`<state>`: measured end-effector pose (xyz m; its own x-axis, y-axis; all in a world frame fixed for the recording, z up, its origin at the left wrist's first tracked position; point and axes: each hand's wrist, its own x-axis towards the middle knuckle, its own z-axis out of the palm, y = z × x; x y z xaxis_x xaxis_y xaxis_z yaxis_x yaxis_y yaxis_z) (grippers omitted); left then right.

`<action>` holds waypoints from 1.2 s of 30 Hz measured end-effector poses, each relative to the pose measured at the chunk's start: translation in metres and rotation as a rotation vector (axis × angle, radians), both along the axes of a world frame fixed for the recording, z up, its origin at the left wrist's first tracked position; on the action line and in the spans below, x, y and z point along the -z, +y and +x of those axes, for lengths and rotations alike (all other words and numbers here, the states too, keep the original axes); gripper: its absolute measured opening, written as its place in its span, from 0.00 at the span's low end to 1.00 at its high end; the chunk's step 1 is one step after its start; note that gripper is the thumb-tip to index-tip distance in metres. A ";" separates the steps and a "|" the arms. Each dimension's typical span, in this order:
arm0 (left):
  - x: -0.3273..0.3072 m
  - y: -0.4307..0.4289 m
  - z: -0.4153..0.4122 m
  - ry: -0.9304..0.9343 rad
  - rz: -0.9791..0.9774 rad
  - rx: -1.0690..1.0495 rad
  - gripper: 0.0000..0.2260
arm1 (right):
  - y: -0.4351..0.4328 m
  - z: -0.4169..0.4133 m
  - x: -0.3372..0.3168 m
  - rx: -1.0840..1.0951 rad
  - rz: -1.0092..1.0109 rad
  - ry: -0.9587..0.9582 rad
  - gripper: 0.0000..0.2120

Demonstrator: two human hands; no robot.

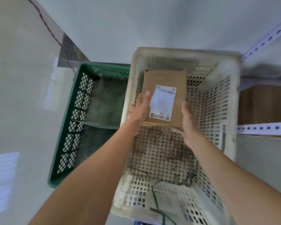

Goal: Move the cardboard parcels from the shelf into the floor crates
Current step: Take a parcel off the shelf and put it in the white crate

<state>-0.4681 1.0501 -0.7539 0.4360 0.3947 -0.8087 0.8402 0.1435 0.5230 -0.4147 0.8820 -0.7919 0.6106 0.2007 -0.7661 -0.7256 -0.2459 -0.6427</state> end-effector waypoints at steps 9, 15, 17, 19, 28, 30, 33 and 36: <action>0.117 -0.005 0.016 -0.070 0.148 0.074 0.36 | 0.035 0.023 0.144 0.061 0.054 -0.107 0.28; 0.147 -0.017 0.004 -0.140 0.283 0.078 0.32 | 0.055 0.026 0.182 0.053 0.047 -0.180 0.30; 0.154 -0.022 0.000 -0.151 0.321 0.132 0.31 | 0.057 0.026 0.190 0.067 0.061 -0.143 0.29; 0.161 -0.023 -0.002 -0.141 0.348 0.177 0.30 | 0.058 0.026 0.196 0.078 0.068 -0.110 0.28; 0.178 -0.019 0.000 -0.074 0.287 0.249 0.31 | 0.059 0.023 0.207 0.080 0.128 -0.094 0.28; 0.180 -0.019 -0.002 -0.067 0.302 0.263 0.31 | 0.058 0.024 0.208 0.060 0.128 -0.103 0.28; 0.181 -0.018 -0.001 -0.045 0.293 0.264 0.31 | 0.055 0.026 0.206 -0.011 0.086 -0.127 0.29; 0.168 -0.017 0.002 -0.026 0.258 0.232 0.31 | 0.049 0.030 0.193 -0.090 0.027 -0.110 0.32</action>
